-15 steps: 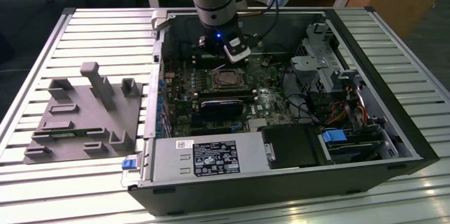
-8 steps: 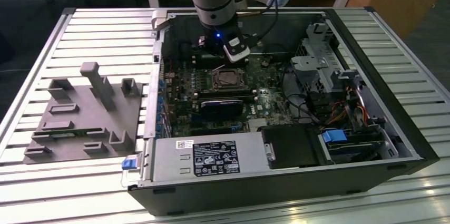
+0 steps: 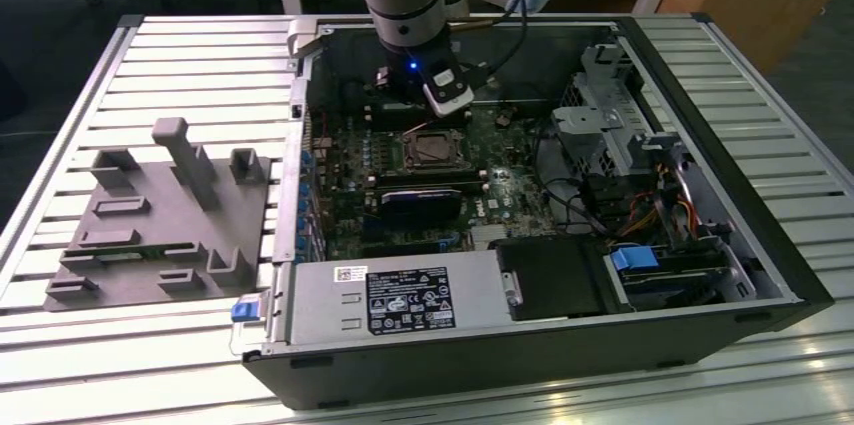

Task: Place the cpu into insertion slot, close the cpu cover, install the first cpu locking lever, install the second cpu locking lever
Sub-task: 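Install the first cpu locking lever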

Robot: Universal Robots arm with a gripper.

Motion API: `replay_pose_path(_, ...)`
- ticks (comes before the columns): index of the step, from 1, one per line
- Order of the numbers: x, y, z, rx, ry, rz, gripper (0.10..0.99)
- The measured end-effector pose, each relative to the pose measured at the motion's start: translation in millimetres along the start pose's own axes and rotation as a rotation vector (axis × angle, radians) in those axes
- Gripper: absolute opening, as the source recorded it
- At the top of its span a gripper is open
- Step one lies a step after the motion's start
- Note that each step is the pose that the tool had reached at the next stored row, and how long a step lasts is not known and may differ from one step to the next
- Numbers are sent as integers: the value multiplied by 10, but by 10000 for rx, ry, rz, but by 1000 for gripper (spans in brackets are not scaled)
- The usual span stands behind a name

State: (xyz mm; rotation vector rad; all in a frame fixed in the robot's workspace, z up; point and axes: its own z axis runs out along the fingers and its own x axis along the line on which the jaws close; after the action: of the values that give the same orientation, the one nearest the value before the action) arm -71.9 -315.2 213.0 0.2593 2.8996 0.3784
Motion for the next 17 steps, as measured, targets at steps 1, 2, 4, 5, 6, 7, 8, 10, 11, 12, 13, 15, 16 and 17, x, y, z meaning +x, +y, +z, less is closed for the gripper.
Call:
replay_pose_path(1, 0, 0, 0, 0, 0, 0, 102)
replay_pose_path(2, 0, 0, 0, 0, 0, 0, 102)
replay_pose_path(4, 1, 1, 0, 0, -1, 0, 102)
replay_pose_path(5, 4, 0, 2, -2, -14, -1, 102)
replay_pose_path(6, 6, -1, 5, 0, -43, -11, 102)
replay_pose_path(7, 8, -3, 9, 3, -77, -22, 102)
replay_pose_path(8, 11, -4, 12, 12, -114, -34, 102)
replay_pose_path(10, 16, -7, 17, 29, -185, -58, 102)
replay_pose_path(11, 19, -8, 18, 37, -212, -67, 102)
replay_pose_path(12, 20, -8, 20, 43, -230, -73, 102)
replay_pose_path(13, 21, -8, 21, 55, -247, -81, 102)
replay_pose_path(15, 26, -7, 23, 84, -277, -95, 102)
replay_pose_path(16, 28, -7, 24, 94, -289, -100, 102)
replay_pose_path(17, 31, -7, 24, 102, -301, -102, 102)
